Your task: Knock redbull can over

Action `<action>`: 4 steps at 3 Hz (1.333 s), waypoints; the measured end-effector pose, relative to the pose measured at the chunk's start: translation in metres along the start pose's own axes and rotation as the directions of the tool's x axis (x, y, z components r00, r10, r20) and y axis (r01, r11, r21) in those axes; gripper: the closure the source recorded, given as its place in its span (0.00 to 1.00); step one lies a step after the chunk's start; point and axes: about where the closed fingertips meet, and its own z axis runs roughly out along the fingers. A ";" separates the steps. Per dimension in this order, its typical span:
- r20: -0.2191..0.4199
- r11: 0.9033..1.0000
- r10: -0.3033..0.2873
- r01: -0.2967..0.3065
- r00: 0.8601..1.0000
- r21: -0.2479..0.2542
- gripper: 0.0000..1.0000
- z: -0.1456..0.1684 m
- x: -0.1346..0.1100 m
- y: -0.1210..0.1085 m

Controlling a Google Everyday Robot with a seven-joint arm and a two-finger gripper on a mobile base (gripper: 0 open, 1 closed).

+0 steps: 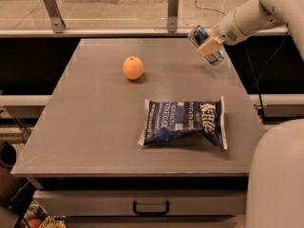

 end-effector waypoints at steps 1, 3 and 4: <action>-0.091 0.997 -0.030 0.024 0.995 -0.073 1.00 0.014 0.008 0.013; -0.161 0.968 -0.092 0.050 0.983 -0.246 1.00 0.049 0.014 0.045; -0.124 0.954 -0.102 0.062 0.987 -0.292 0.82 0.061 0.009 0.052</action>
Offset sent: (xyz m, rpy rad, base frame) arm -0.0111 0.0209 -0.0496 -0.1736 0.2695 0.1525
